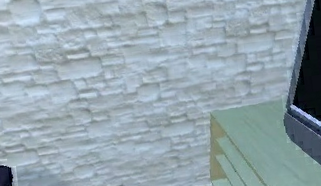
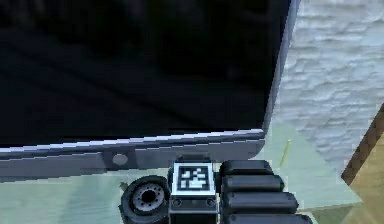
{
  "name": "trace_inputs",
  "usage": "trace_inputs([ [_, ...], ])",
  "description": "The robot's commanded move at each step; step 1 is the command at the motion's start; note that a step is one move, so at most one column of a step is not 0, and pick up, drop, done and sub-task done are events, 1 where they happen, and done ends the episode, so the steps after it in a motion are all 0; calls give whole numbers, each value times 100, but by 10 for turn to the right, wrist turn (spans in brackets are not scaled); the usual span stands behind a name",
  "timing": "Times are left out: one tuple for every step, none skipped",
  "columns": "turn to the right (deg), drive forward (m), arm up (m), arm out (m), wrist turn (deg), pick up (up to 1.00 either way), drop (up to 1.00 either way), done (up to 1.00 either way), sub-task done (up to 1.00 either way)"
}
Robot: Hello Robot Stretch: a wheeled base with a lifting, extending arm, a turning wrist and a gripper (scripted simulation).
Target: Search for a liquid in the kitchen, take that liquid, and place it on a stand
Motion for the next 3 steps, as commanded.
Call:
trace_inputs([
  [0,10,0,0,0,0,0,0,0],
  [-450,0,0,0,0,0,0,0,0],
  [-450,0,0,0,0,0,0,0,0],
])
